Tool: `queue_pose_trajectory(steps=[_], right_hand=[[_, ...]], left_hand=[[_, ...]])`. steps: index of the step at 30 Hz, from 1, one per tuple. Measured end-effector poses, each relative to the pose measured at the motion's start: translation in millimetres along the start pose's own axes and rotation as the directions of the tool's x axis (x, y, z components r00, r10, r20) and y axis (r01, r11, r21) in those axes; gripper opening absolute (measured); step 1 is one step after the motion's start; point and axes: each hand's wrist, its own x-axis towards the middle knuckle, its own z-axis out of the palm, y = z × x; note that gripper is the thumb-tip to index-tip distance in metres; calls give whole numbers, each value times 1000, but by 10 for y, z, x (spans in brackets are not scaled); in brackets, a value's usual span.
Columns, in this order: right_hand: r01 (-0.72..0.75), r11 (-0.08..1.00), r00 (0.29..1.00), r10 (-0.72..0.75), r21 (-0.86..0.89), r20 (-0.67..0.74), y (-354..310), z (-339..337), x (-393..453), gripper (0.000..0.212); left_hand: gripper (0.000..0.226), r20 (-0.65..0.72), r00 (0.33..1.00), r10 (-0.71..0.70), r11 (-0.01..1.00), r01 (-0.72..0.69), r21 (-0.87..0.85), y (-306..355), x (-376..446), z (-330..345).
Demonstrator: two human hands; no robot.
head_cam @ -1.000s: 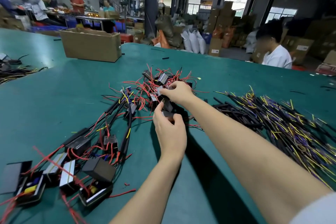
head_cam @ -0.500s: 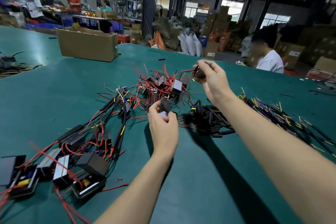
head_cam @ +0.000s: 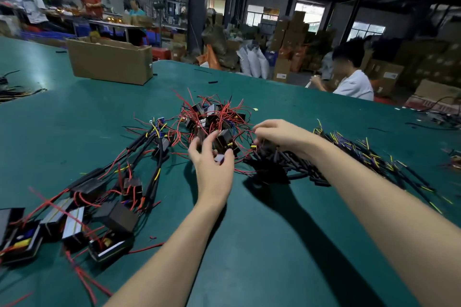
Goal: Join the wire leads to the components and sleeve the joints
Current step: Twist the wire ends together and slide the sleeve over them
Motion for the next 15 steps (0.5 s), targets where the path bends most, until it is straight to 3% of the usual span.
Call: queue_pose_trajectory(steps=[3, 5, 8, 11, 13, 15], right_hand=[[42, 987, 998, -35, -157, 52, -25, 47, -36, 17], [57, 986, 998, -57, -159, 3, -61, 74, -44, 13], [89, 993, 970, -71, 71, -232, -87, 53, -22, 18], [214, 860, 826, 94, 464, -555, -135, -64, -16, 17], [334, 689, 771, 192, 643, -607, -167, -158, -51, 18], [374, 589, 777, 223, 716, -589, -182, -209, -102, 22]], left_hand=[[36, 153, 977, 146, 972, -170, 162, -36, -13, 26], [35, 206, 973, 106, 926, -172, 337, -85, -20, 50], [40, 184, 983, 16, 883, -101, 459, -116, 0, 49], [67, 191, 981, 12, 923, -84, 376, -98, 6, 34], [76, 209, 978, -8, 941, -64, 332, -81, 12, 24], [74, 221, 975, -18, 934, -63, 353, -68, 6, 13]])
